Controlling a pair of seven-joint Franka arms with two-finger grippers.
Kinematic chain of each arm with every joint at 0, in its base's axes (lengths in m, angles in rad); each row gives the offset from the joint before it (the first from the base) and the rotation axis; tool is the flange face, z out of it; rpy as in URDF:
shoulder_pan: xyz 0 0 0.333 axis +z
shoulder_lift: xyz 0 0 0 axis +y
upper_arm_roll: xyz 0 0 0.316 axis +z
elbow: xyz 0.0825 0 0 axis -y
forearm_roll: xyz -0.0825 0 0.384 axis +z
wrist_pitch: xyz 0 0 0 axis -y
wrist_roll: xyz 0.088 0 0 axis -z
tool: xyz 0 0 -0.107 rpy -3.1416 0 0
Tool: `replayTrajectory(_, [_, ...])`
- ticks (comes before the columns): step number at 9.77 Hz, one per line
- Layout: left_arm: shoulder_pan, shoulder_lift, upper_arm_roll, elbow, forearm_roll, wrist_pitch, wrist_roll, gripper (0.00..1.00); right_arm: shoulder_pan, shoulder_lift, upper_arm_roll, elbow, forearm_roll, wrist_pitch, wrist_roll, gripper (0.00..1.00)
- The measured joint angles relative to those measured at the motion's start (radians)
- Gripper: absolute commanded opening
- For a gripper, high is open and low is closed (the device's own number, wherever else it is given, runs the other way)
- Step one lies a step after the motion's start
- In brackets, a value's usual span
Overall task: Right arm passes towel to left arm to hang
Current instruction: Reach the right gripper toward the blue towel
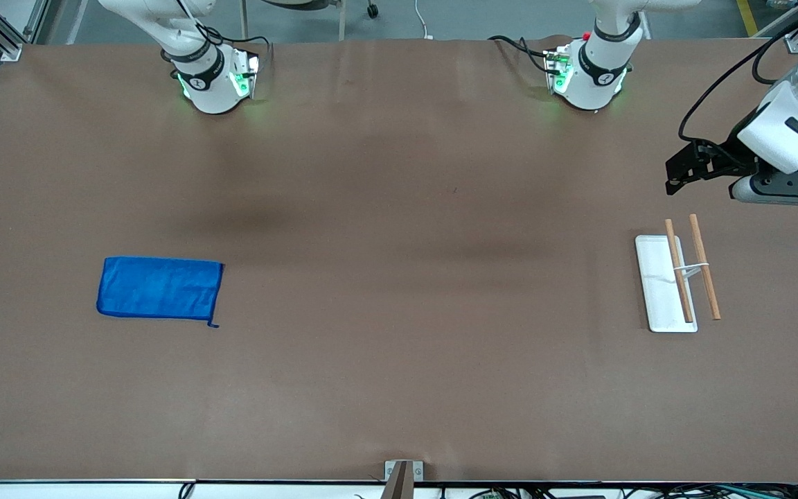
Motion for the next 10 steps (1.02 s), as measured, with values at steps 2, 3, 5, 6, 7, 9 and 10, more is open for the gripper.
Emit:
replayTrajectory(2, [0.000, 0.000, 0.001, 0.000, 0.000, 0.000, 0.000, 1.00, -0.001, 0.000, 0.009, 0.000, 0.001, -0.001, -0.001, 1.00])
replayTrajectory(3, [0.000, 0.000, 0.001, 0.000, 0.000, 0.000, 0.000, 1.00, -0.001, 0.000, 0.013, 0.000, 0.001, -0.001, -0.001, 1.00])
replayTrajectory(5, [-0.001, 0.000, 0.000, 0.003, 0.000, 0.002, 0.000, 1.00, 0.000, 0.001, 0.017, 0.000, 0.001, -0.004, -0.007, 1.00])
replayTrajectory(6, [-0.003, 0.001, 0.000, 0.012, 0.000, 0.002, 0.000, 1.00, 0.004, 0.006, 0.023, -0.003, 0.001, -0.005, -0.021, 1.00])
replayTrajectory(7, [-0.005, 0.006, -0.001, 0.026, 0.000, 0.002, 0.000, 1.00, 0.020, 0.031, 0.029, -0.010, 0.000, -0.005, -0.028, 1.00])
replayTrajectory(9, [-0.004, 0.036, 0.001, 0.063, 0.000, 0.002, 0.000, 1.00, 0.045, 0.145, 0.035, -0.070, -0.002, 0.101, -0.028, 1.00])
replayTrajectory(10, [-0.004, 0.048, 0.001, 0.074, 0.000, 0.002, 0.000, 1.00, 0.046, 0.199, 0.035, -0.136, -0.005, 0.230, -0.035, 1.00])
